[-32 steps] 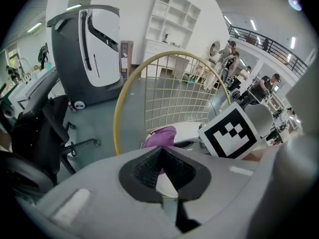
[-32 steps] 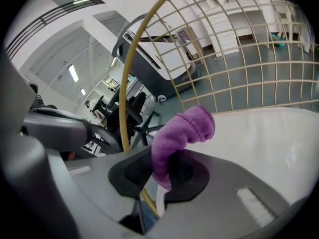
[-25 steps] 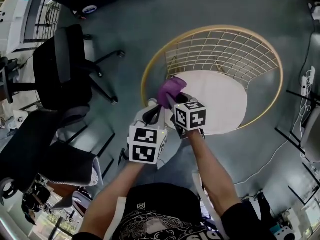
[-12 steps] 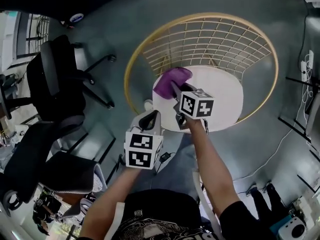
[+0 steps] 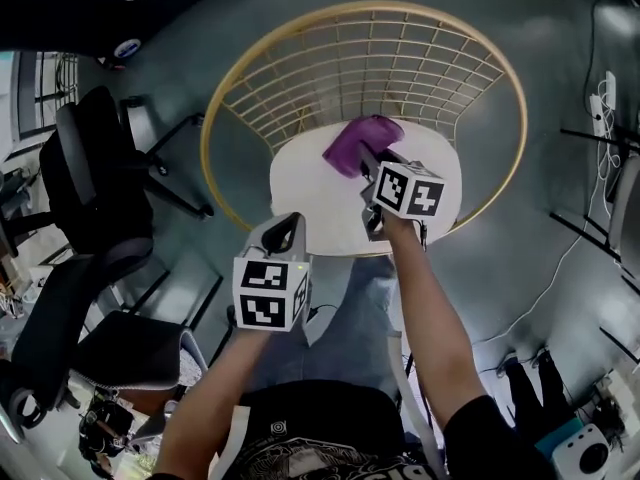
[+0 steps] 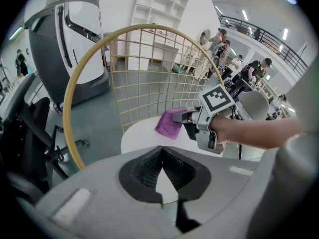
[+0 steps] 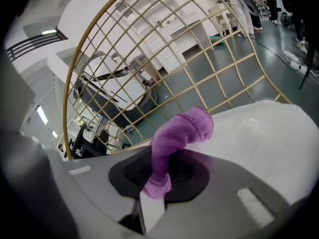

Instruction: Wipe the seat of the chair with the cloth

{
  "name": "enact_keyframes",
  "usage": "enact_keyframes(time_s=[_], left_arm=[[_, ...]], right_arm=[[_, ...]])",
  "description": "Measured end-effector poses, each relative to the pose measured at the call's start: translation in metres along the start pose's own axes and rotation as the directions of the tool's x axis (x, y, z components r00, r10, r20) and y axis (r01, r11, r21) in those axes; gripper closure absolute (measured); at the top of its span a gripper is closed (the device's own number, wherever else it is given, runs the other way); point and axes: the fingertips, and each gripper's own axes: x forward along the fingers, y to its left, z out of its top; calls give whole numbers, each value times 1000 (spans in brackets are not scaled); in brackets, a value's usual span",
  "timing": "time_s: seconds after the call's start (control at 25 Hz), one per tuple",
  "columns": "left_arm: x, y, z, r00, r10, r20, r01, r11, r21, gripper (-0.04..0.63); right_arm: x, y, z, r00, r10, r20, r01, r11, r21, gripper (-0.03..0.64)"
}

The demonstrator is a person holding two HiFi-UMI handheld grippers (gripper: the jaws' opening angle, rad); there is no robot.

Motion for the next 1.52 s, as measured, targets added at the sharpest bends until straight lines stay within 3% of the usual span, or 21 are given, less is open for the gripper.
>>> enact_keyframes(time_s=[0.24,0.76,1.04,1.24,1.52], left_arm=[[1,14,-14,1000,-9,-16,9,1000,-11,594],[14,-29,-15,1000,-26,3,25,1000,2,595],[8,-30,-30,1000,-5,15,6,999,-48,594],[8,-27,-41,1000,21,17,-19,995,-99,594],[-2,-4,-43,999,37,14,-35,993,-111,595]], right_arm=[[-2,-9,-4,998,-50,23,51,999,-17,555],[-78,-80,-7,980,-188,59,189,982,-3,555],[-99,-99,-21,961,-274,37,274,961,-17,555],[-100,-75,-16,984,-177,26,178,982,-64,555],[-84,15,-39,998,15,-59,-25,987,-162,555]])
